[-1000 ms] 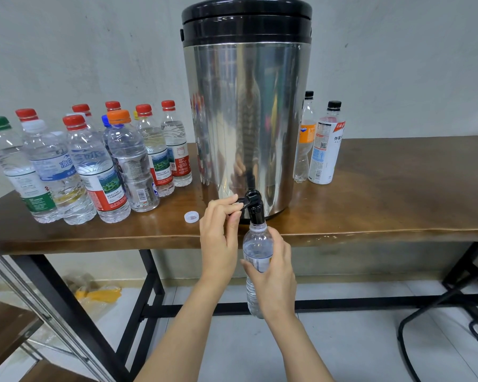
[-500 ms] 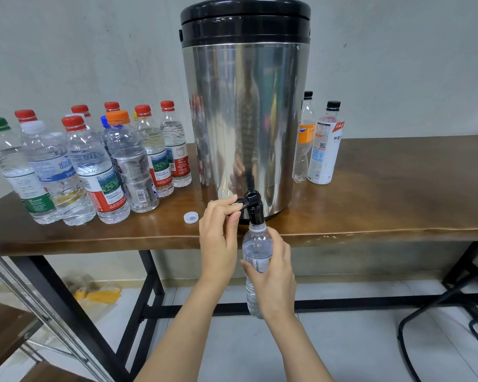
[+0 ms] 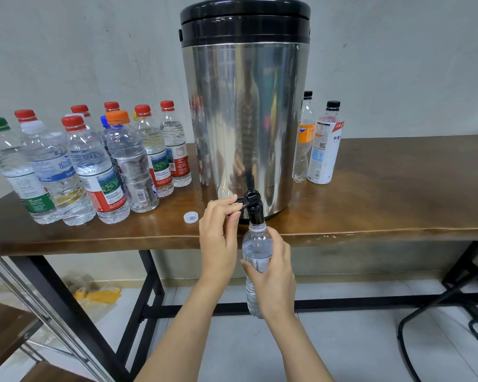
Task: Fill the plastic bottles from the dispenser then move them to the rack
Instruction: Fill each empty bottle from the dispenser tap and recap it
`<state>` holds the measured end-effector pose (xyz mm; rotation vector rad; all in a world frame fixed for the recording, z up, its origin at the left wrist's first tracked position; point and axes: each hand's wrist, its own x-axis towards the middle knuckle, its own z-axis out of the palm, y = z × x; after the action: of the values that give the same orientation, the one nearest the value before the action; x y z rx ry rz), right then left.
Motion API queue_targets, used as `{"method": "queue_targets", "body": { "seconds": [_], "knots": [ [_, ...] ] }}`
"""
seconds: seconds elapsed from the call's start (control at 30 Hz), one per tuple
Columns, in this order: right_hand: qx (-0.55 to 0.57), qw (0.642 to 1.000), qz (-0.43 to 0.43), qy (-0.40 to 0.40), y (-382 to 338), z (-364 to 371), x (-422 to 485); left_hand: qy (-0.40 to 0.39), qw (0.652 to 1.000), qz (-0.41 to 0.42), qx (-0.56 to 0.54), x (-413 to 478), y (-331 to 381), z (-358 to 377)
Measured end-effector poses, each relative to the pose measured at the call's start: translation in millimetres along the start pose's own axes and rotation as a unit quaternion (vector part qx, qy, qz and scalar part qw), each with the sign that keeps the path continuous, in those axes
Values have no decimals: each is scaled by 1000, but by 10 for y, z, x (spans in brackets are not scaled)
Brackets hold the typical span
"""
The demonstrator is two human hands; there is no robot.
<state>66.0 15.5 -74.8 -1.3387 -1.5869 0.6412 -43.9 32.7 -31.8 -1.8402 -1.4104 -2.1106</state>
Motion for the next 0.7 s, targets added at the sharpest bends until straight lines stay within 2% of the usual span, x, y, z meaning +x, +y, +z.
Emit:
{"method": "queue_targets", "body": {
  "seconds": [0.7],
  "knots": [
    [-6,1000,3,-5,-17,-17,-3,-2,1000,2,-3,-5,-24,0]
  ]
}}
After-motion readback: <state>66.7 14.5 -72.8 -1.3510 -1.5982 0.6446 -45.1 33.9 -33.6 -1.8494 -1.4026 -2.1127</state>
